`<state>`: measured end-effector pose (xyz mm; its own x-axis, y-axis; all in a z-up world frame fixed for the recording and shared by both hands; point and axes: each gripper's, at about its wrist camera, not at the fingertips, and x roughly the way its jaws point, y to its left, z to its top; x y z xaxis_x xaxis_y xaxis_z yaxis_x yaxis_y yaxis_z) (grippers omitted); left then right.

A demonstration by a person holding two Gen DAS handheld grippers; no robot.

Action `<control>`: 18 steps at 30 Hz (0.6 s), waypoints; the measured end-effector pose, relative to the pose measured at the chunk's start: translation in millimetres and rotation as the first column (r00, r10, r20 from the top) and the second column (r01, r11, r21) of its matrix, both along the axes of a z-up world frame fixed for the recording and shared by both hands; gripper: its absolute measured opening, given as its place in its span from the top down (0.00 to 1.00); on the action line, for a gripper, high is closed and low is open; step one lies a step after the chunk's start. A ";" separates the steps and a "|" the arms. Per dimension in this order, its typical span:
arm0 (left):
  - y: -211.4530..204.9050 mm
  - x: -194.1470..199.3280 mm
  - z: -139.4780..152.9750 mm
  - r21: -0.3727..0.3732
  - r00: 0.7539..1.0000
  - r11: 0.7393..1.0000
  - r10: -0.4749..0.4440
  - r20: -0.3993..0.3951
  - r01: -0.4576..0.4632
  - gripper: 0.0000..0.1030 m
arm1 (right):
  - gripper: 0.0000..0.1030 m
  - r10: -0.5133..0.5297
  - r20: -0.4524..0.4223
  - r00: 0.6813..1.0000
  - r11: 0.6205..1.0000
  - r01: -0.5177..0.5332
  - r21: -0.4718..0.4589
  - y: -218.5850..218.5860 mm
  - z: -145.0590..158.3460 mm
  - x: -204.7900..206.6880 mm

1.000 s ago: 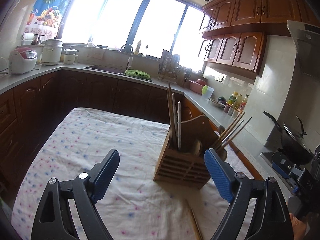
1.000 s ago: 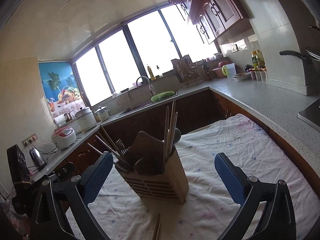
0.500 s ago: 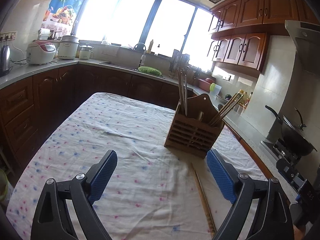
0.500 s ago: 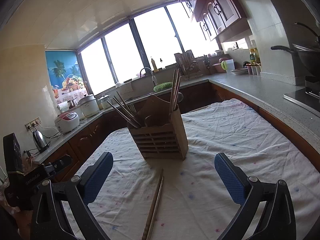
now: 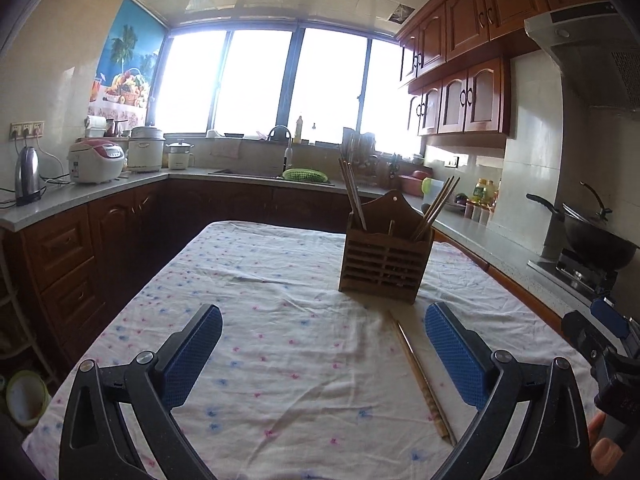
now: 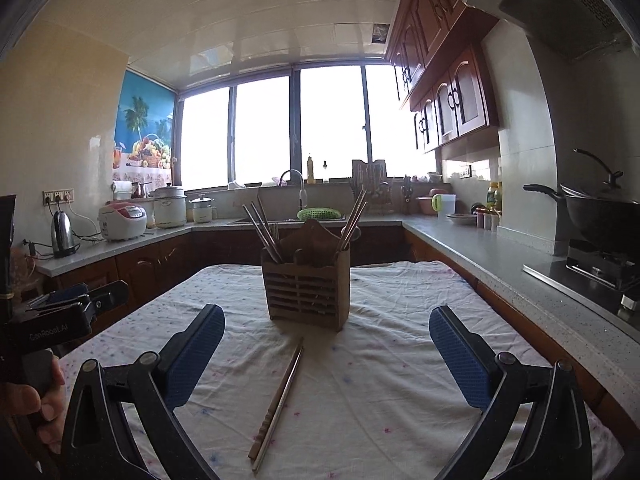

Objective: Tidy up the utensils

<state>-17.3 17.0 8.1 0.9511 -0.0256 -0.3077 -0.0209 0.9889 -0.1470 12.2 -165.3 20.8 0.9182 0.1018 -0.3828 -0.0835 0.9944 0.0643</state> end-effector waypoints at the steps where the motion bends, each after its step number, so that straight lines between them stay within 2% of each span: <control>1: -1.2 -2.2 -2.5 0.005 1.000 1.000 0.000 -0.004 0.000 0.01 | 0.00 0.005 -0.010 1.000 1.000 -0.005 0.000 0.8 -4.0 -2.5; 9: -6.1 -8.5 -7.9 0.057 0.998 0.998 0.035 -0.052 -0.032 0.01 | 0.00 0.002 -0.055 0.998 1.000 -0.001 0.007 -4.9 -20.0 -8.9; 18: -4.0 -13.2 -8.0 0.070 0.997 0.996 0.067 -0.047 -0.063 0.01 | 0.00 -0.032 -0.026 0.999 0.999 0.033 0.034 -16.5 -23.1 -21.9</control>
<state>-30.5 12.9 0.1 0.9338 0.0587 -0.3530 -0.0912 0.9929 -0.0760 -9.7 -181.9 -2.3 0.9111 0.0856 -0.4032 -0.0492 0.9938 0.0998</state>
